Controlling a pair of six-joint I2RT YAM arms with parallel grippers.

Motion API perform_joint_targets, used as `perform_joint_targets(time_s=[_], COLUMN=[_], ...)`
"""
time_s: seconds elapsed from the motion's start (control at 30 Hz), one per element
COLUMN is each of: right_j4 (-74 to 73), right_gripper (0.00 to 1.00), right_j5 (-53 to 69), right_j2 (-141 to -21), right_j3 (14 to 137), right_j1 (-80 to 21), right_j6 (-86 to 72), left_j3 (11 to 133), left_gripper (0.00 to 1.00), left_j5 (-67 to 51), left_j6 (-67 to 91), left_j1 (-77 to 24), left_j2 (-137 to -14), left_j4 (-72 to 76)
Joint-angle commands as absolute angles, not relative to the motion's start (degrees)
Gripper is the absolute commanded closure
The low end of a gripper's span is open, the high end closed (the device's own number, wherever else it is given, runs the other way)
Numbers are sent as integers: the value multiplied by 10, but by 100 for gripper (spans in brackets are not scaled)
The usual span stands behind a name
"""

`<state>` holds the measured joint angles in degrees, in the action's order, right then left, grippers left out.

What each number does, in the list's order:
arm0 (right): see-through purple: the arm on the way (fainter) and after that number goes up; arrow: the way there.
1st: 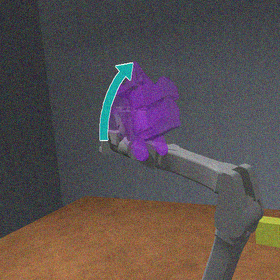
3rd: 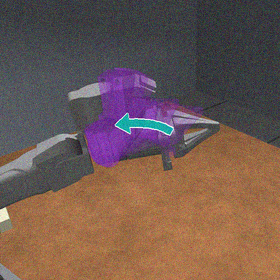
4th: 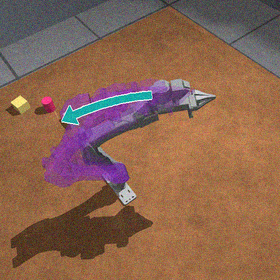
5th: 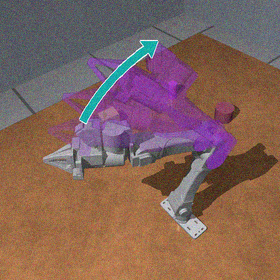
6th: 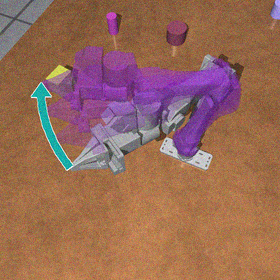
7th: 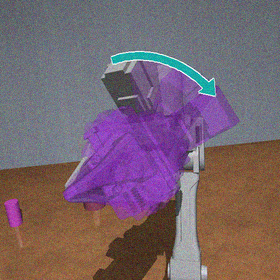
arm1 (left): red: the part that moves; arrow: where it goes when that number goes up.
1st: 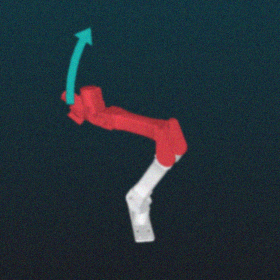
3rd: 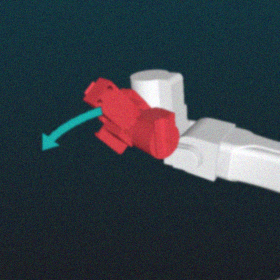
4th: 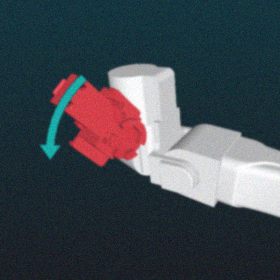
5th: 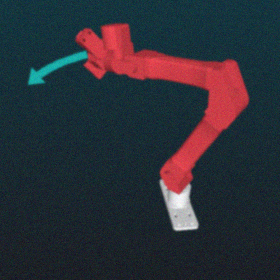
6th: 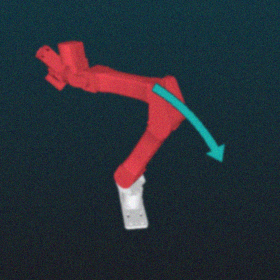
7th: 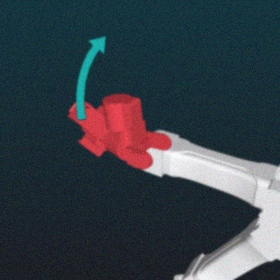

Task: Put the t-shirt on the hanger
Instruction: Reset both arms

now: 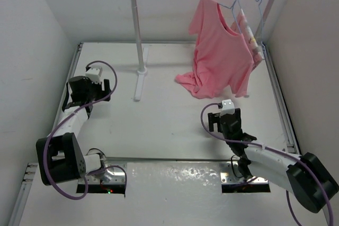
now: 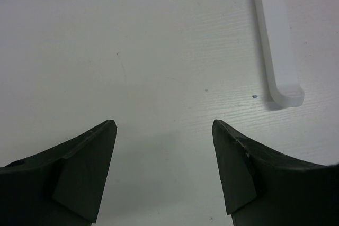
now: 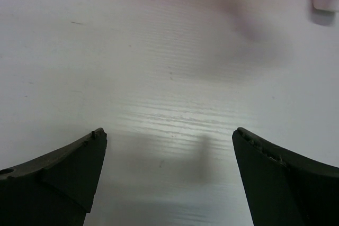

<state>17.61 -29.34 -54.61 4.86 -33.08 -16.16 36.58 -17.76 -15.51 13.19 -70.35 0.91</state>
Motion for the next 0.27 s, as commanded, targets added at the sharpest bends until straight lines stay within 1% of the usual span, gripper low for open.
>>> perform_joint_targets(time_s=[0.0, 0.17, 0.23], right_j4=[226, 229, 229], right_gripper=[1, 1, 1], right_j5=[-334, -333, -351], right_j2=[-526, -506, -504], right_j3=[27, 19, 18], right_j1=[-329, -329, -330], right_j6=[-179, -173, -191], left_j3=[366, 365, 366], left_gripper=[30, 32, 32], left_j5=[-176, -161, -170], left_j6=[-149, -155, -158], left_j1=[132, 132, 132], left_j2=[-700, -700, -700], left_j4=[46, 42, 40])
